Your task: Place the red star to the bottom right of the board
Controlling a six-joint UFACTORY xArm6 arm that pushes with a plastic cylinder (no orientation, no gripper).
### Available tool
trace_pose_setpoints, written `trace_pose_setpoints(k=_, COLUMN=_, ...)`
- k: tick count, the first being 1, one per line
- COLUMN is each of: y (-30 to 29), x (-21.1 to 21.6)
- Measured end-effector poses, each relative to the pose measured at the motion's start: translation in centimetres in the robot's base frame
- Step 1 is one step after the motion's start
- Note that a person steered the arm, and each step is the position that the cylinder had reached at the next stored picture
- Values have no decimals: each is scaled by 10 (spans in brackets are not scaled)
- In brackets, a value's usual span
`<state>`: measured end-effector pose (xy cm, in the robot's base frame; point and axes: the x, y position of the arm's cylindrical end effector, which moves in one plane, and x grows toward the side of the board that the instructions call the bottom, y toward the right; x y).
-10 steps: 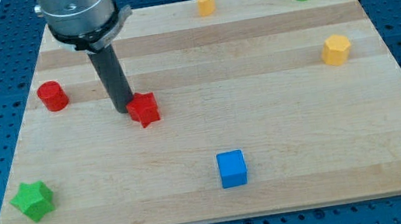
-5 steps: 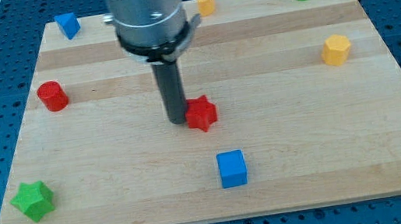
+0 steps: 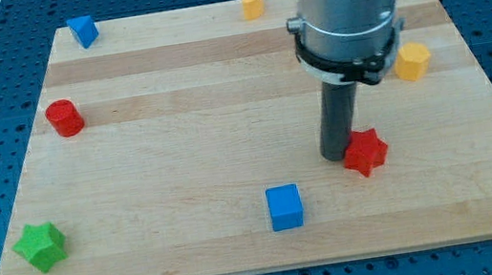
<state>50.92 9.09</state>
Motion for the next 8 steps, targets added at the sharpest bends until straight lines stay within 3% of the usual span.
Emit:
trace_pose_setpoints(k=4, y=80, x=21)
trace_pose_setpoints(k=6, y=99, x=15)
trace_pose_setpoints(k=8, y=102, x=34)
